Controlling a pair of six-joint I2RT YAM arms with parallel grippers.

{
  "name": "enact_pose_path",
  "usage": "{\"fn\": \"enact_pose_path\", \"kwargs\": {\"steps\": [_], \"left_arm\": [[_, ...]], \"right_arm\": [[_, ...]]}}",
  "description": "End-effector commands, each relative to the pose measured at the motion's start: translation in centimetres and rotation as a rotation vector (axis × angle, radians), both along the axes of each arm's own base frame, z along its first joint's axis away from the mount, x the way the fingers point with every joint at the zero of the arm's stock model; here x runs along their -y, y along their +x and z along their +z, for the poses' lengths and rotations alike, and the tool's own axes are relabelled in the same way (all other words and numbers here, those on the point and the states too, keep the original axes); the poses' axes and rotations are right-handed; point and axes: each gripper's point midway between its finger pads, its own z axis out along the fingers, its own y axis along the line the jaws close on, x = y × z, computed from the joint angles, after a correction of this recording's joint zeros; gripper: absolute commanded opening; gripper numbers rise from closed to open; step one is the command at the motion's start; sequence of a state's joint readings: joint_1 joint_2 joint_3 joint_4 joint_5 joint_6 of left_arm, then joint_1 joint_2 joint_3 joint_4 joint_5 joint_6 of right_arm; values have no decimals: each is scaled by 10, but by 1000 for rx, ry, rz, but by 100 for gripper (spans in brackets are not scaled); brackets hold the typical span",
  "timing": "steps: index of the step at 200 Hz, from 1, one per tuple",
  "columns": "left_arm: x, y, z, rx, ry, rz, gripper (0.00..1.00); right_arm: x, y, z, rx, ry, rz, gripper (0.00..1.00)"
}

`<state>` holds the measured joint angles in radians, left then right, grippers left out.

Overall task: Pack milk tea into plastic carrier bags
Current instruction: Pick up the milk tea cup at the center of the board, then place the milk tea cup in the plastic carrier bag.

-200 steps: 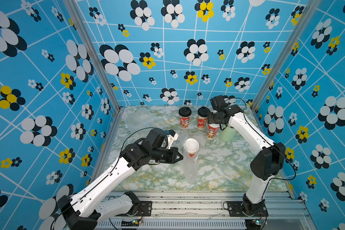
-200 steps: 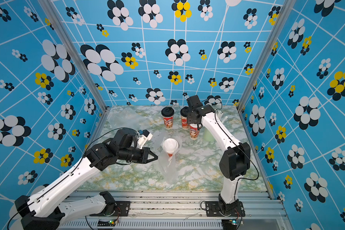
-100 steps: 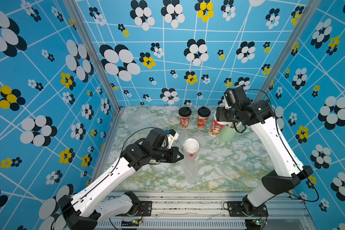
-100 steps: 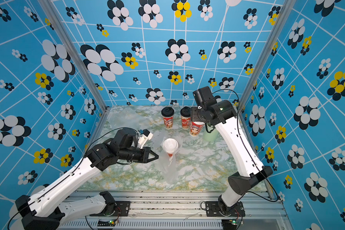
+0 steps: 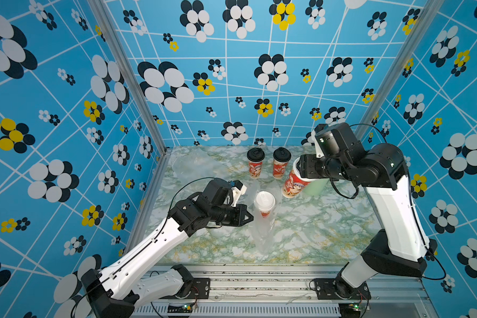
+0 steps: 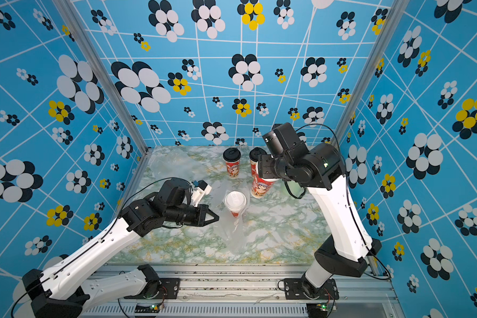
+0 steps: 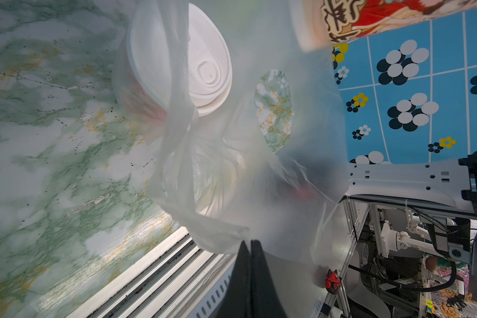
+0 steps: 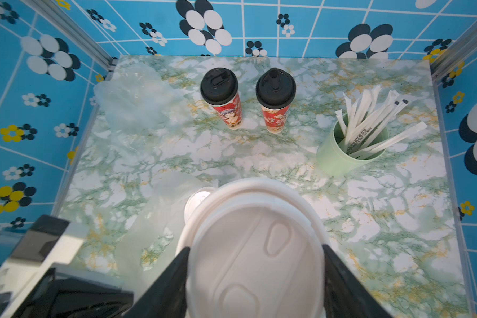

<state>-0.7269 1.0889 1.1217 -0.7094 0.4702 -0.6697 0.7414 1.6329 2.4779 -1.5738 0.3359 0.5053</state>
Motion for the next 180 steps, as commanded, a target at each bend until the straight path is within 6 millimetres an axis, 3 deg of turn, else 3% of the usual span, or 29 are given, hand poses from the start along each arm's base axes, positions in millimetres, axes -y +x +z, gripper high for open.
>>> {"fn": "enact_pose_path", "kwargs": {"steps": [1,51,78,146,180], "left_arm": [[-2,1,-4,17,10,5,0],[3,2,-2,16,2,-14,0],[5,2,-2,15,7,-25,0],[13,0,11,32,-46,-46,0],[18,-3,17,47,-81,-64,0]], "right_arm": [[9,-19,14,16,41,-26,56],[-21,-33,35,54,164,59,55],[-47,-37,40,56,217,119,55],[-94,-42,19,-33,228,223,55],[-94,-42,-4,-96,148,214,55]]}}
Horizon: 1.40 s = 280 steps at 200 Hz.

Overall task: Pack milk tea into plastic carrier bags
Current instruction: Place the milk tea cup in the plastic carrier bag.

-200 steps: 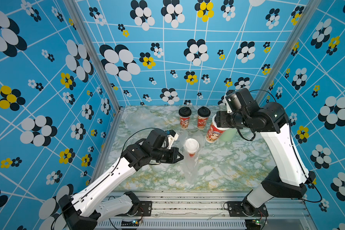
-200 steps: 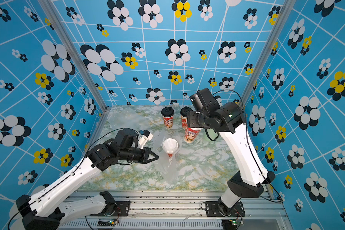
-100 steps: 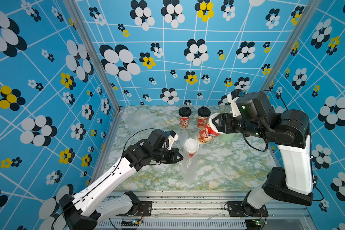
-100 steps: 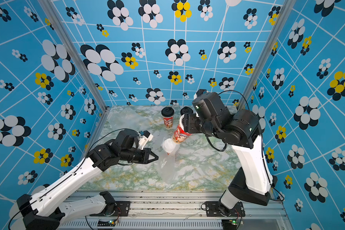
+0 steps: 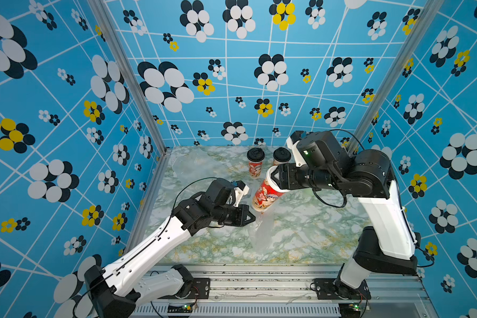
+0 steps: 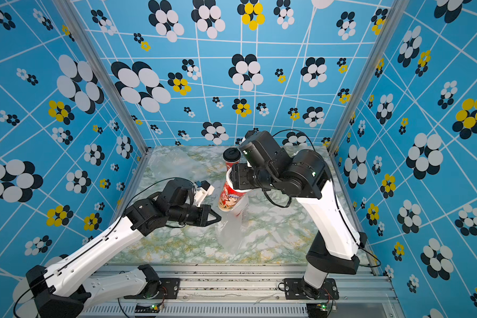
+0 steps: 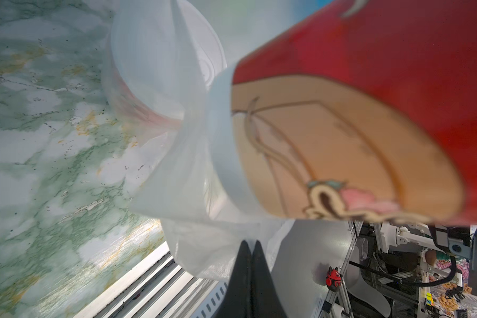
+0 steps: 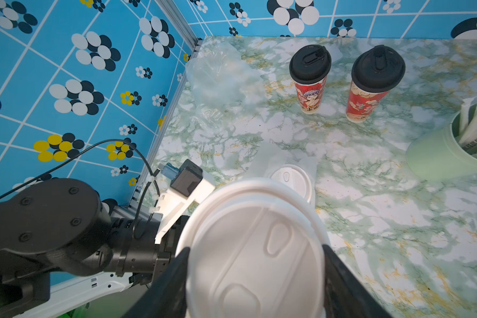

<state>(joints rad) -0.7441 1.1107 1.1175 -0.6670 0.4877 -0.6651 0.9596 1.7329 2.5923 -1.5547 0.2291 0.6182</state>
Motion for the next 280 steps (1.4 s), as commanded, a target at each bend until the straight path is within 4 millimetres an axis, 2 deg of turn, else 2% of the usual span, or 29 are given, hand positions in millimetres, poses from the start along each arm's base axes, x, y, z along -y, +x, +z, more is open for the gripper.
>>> {"fn": "enact_pose_path", "kwargs": {"steps": [1,30,64,96,138,193,253,280], "left_arm": [[8,-3,17,38,-63,-33,0],[11,-3,19,37,-79,-43,0],[6,-1,12,36,-33,-28,0],[5,0,9,35,-16,-21,0],[6,1,13,39,-27,-24,0],[6,1,15,41,-31,-22,0],[1,1,15,50,-16,-2,0],[2,1,15,48,-19,-1,0]], "right_arm": [[-3,-3,-5,-25,-8,3,54],[9,-11,-19,-61,-80,1,54],[33,-27,-35,-113,-185,-6,54],[43,-39,-45,-155,-231,7,54],[41,-45,-56,-186,-263,34,53],[21,-43,-78,-211,-287,68,53],[9,-37,-103,-201,-255,47,51],[-2,-34,-110,-164,-201,49,50]]}}
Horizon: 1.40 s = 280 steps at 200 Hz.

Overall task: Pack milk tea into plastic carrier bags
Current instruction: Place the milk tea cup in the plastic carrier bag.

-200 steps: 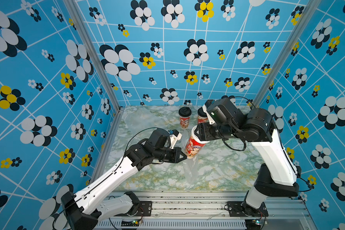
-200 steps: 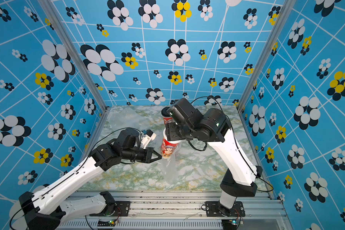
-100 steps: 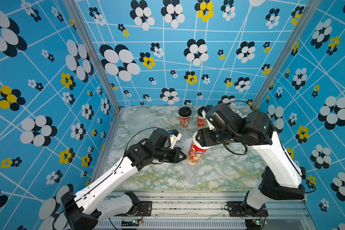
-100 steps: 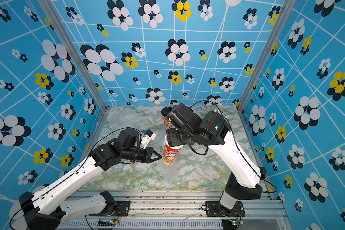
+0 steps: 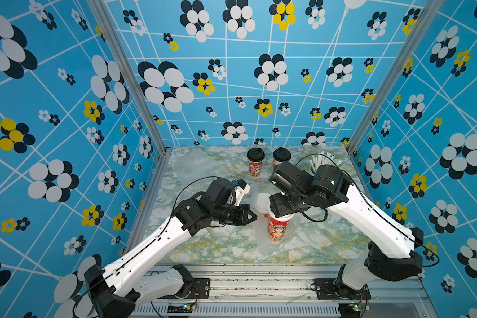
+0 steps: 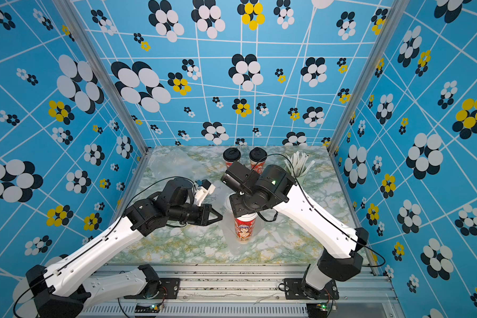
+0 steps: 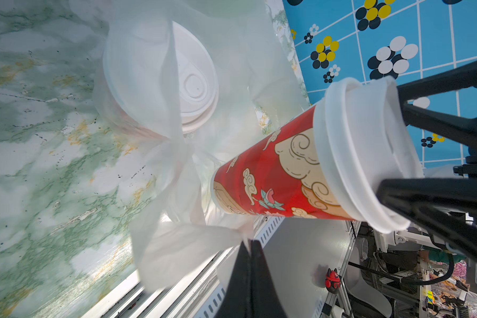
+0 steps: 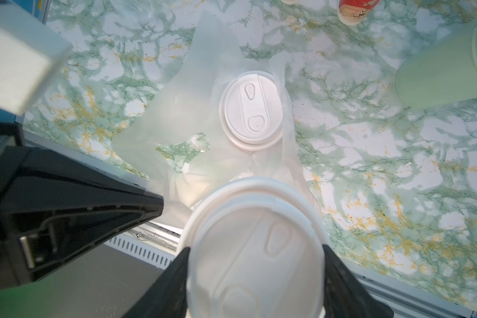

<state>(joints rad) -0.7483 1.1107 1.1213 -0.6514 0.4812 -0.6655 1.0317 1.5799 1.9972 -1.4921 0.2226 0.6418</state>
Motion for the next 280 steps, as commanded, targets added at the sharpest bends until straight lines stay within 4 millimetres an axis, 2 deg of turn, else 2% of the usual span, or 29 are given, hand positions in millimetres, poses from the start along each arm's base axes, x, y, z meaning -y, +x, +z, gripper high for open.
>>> {"fn": "enact_pose_path", "kwargs": {"steps": [1,20,68,88,176,204,212,215,280], "left_arm": [[-1,0,12,31,-9,-2,0],[0,0,14,32,-17,-3,0],[3,-1,14,23,-26,-10,0],[3,-1,13,22,-28,-9,0],[7,-2,19,24,-53,-8,0],[7,-2,22,31,-57,-2,0],[7,-2,21,30,-56,-1,0],[7,-2,22,33,-58,0,0],[5,0,26,53,-61,18,0]], "right_arm": [[-12,2,8,55,108,-10,50],[-16,5,9,81,144,-21,50],[-21,9,26,125,231,-40,50],[-24,9,25,121,261,-48,50],[-39,9,-22,49,237,-70,49],[-38,7,-40,34,204,-74,49],[-40,7,-40,38,208,-71,49],[-38,5,-52,27,179,-72,49],[-36,1,-84,52,69,-64,48]]}}
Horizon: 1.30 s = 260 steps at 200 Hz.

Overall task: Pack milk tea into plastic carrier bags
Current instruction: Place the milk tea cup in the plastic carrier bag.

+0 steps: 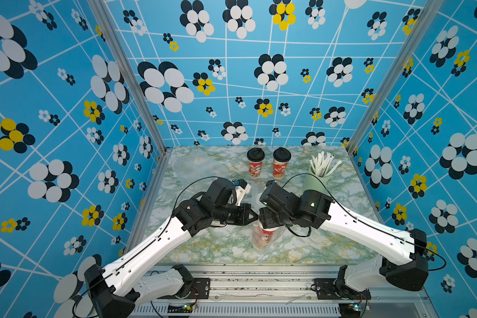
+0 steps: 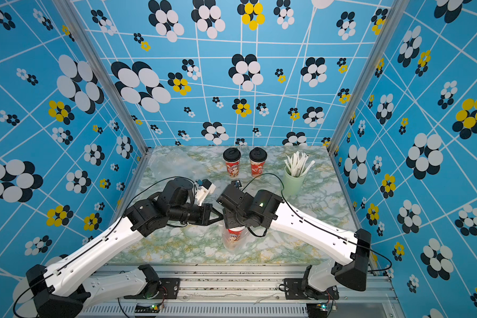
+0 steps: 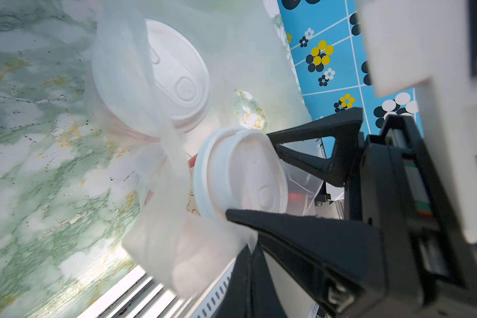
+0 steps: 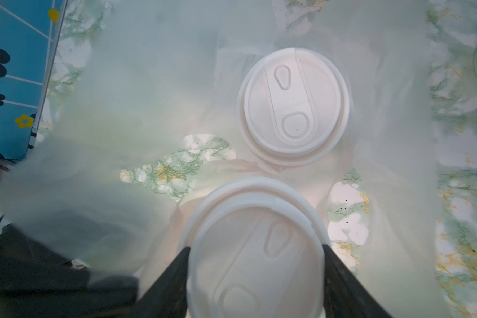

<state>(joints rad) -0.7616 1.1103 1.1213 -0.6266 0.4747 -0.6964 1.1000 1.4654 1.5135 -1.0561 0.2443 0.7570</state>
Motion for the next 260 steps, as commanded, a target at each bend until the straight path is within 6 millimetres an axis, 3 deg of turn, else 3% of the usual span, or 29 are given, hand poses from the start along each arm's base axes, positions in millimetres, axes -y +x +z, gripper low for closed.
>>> {"fn": "enact_pose_path", "kwargs": {"steps": [1,103,150,169,210,228,260], "left_arm": [[0,0,22,56,-41,9,0],[3,1,34,74,-86,9,0],[5,1,39,80,-105,7,0],[4,1,35,74,-97,10,0],[1,-1,27,60,-72,7,1],[-2,0,26,64,-55,13,7],[-13,5,28,96,-6,52,22]], "right_arm": [[-1,4,-9,31,-29,-22,48],[7,1,-43,34,-106,-21,49],[6,-3,-51,10,-100,-14,64],[7,-3,-45,11,-86,-17,72],[7,-4,-7,40,-26,-11,84],[7,-3,4,46,-18,-4,89],[15,5,32,77,5,-3,89]]}}
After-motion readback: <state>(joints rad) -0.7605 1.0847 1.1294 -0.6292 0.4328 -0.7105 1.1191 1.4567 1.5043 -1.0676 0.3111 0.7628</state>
